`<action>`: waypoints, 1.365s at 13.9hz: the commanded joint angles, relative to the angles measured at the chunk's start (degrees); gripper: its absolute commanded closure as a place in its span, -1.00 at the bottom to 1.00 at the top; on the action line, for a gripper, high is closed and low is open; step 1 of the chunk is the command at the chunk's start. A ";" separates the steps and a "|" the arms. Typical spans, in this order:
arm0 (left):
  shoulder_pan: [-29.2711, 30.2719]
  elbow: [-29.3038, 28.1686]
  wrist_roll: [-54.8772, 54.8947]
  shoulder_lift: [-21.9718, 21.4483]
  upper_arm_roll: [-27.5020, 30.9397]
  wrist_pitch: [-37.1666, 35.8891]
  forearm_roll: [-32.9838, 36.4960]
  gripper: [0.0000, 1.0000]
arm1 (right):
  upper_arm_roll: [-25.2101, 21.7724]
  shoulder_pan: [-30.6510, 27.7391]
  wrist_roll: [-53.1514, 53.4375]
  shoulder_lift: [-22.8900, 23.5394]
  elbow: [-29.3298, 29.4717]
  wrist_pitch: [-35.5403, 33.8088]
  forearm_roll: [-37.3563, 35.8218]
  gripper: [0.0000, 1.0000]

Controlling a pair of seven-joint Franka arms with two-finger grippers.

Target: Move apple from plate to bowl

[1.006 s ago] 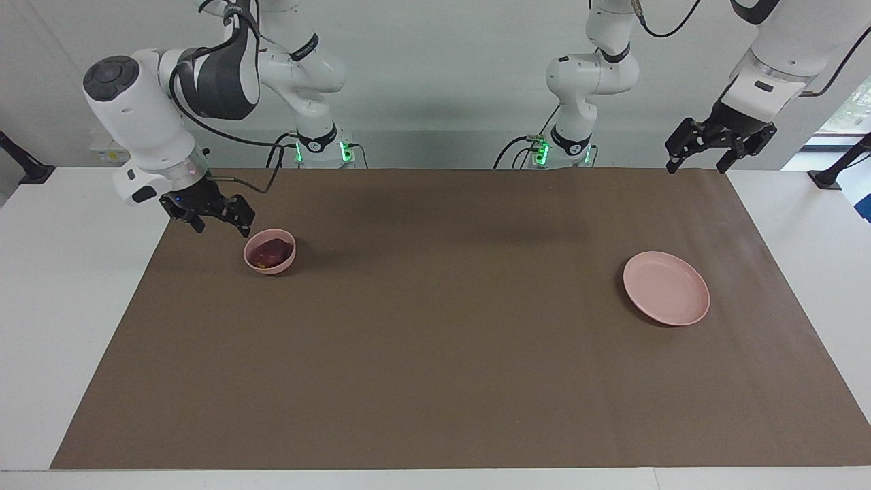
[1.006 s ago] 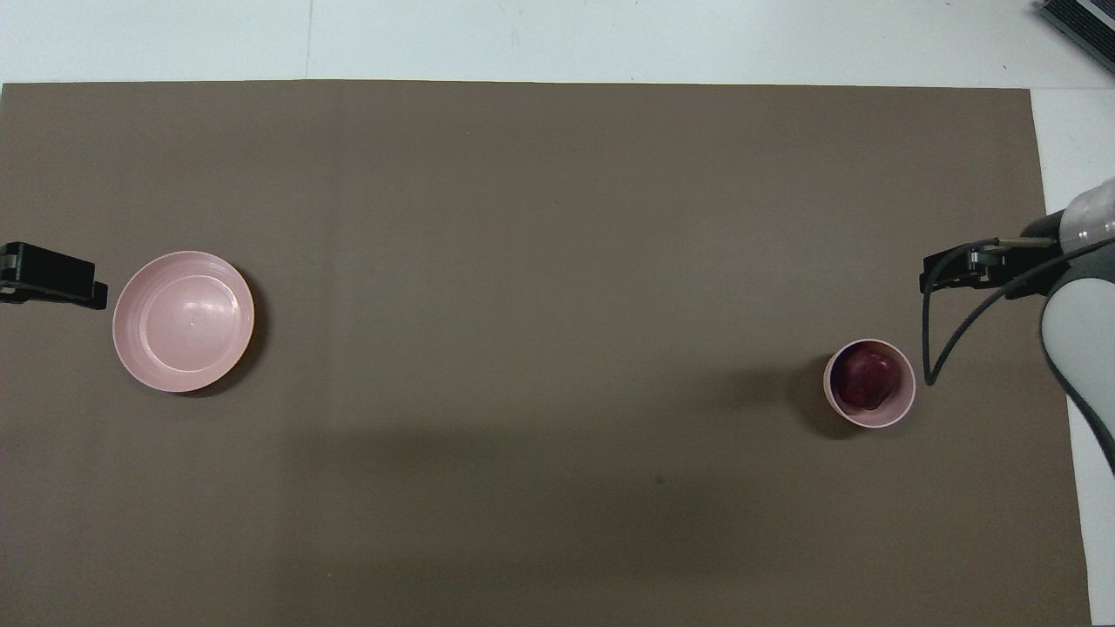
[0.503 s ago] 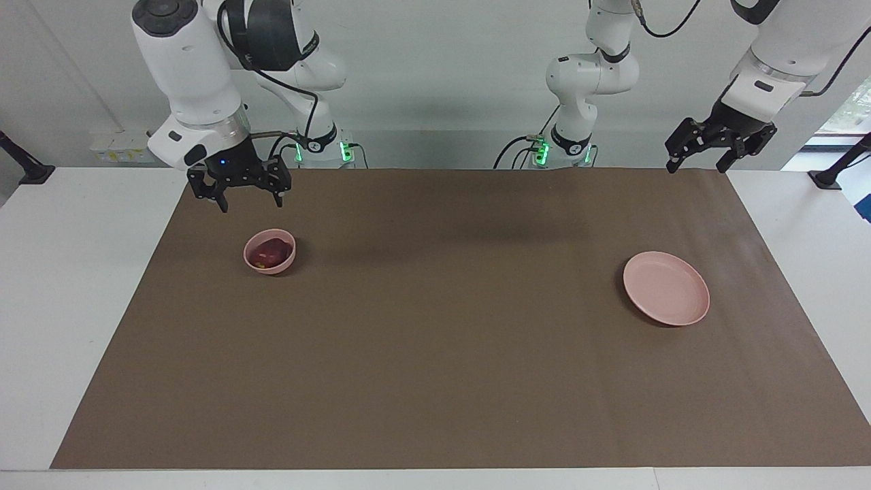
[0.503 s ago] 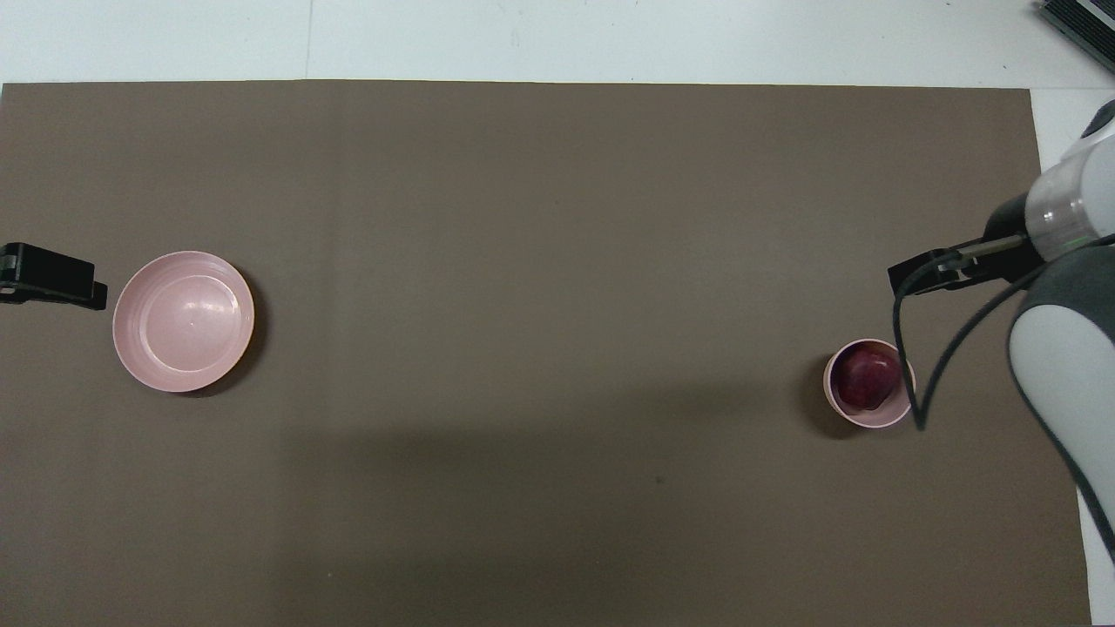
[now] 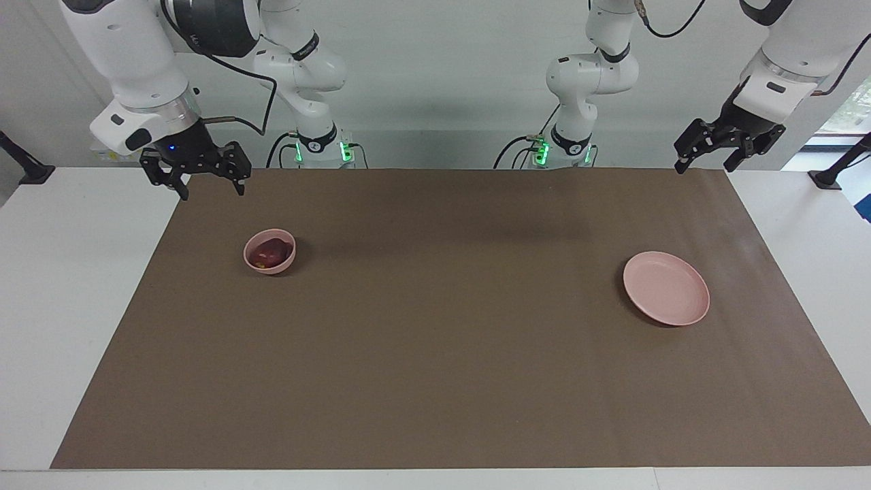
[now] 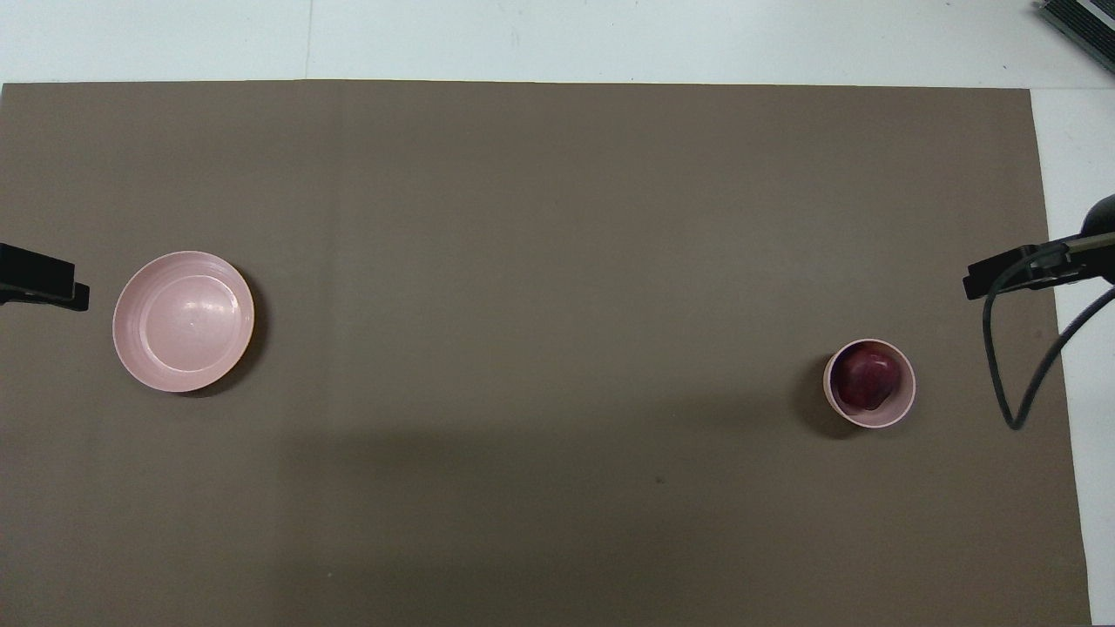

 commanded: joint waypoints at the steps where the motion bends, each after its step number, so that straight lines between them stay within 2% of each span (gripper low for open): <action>1: 0.82 -0.54 0.34 -0.58 -1.00 -0.73 0.92 -1.00 | -2.06 1.34 -0.48 -0.34 0.62 -2.36 2.54 -1.00; 3: 0.82 -0.54 0.34 -0.58 -1.00 -0.73 0.65 -1.00 | -6.45 4.59 0.49 -0.43 1.49 -4.11 2.63 -1.00; 5: 0.82 -0.54 0.34 -0.49 -1.00 -0.73 0.12 -1.00 | -6.82 4.35 0.84 -0.43 3.07 -6.39 2.54 -1.00; 8: 0.82 -0.54 0.34 -0.49 -1.00 -0.73 0.12 -1.00 | -6.30 4.34 5.66 -1.92 2.20 -5.09 2.90 -1.00; 19: 1.44 -0.54 -0.10 -0.75 -0.82 -0.82 -1.98 -1.00 | -6.03 4.69 5.42 -1.92 2.29 -4.91 2.98 -1.00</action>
